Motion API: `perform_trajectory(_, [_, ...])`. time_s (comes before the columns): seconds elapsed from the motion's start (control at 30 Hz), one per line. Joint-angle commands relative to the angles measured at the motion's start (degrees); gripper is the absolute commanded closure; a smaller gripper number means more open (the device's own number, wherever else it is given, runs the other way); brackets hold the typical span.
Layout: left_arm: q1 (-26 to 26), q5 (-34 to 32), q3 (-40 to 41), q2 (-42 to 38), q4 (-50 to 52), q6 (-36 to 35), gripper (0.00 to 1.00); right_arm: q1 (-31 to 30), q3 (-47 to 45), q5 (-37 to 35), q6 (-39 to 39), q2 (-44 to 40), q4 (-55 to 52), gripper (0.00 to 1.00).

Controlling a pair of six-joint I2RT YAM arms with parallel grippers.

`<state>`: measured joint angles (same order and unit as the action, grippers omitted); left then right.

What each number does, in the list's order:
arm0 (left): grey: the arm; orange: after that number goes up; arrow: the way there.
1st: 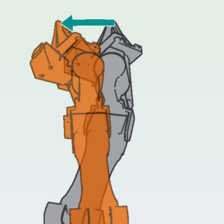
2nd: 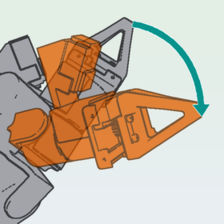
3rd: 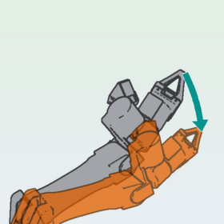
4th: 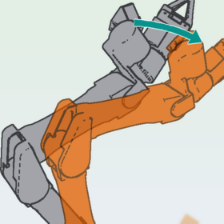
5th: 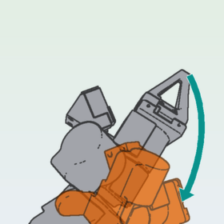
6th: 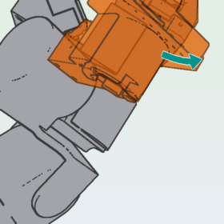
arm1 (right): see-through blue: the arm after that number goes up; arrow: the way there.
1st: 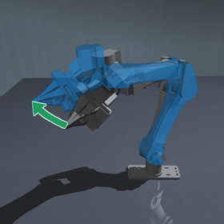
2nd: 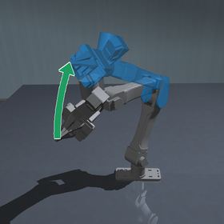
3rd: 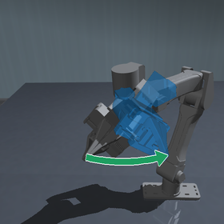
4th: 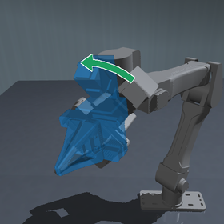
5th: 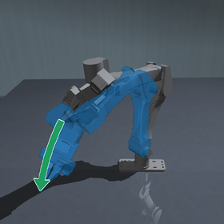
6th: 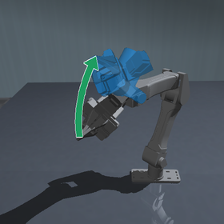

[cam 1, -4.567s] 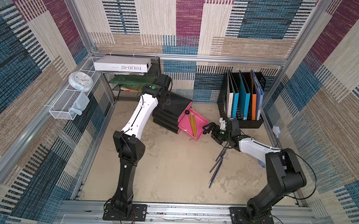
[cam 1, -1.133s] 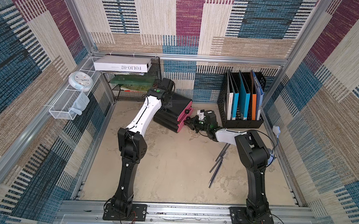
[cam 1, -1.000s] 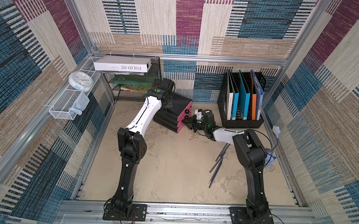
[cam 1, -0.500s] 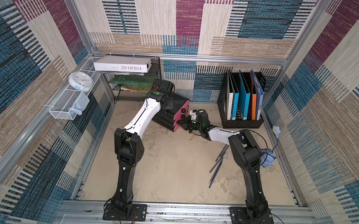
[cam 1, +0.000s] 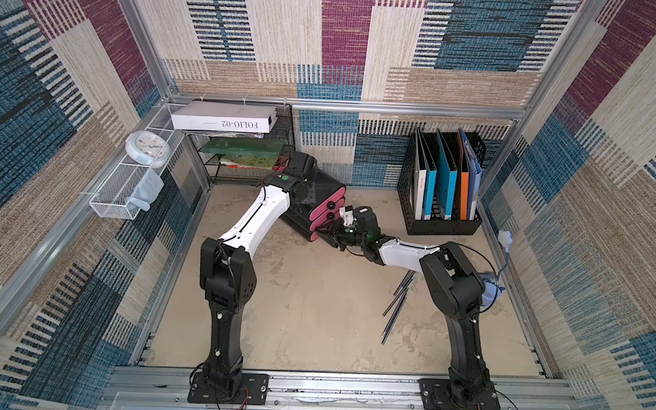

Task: Please place the pencils in the drawer according to their color
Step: Close the drawer in the storage box, then open the drawer in the storage box.

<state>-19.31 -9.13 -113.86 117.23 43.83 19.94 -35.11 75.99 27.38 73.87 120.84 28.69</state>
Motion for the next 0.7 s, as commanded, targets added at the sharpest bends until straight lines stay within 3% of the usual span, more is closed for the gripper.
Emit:
perform_trajectory(0.0, [-0.29,7.27,2.28,0.73,12.94,0.05,0.75,0.73,-3.96,-2.81,-0.08,-2.21,2.26,0.35])
perform_trajectory(0.07, [-0.37,7.67,2.97,0.4,12.72,-0.19,0.76,1.41,-6.18,-3.81,-0.08,-2.91,2.25,0.26])
perform_trajectory(0.13, [-0.46,8.18,3.53,0.01,12.61,-0.4,0.76,2.16,-7.51,-3.88,0.19,-2.63,2.8,0.24])
perform_trajectory(0.67, [-1.57,9.4,7.49,-1.34,11.45,-1.68,0.79,4.42,-6.32,-5.41,5.6,4.34,11.06,0.27])
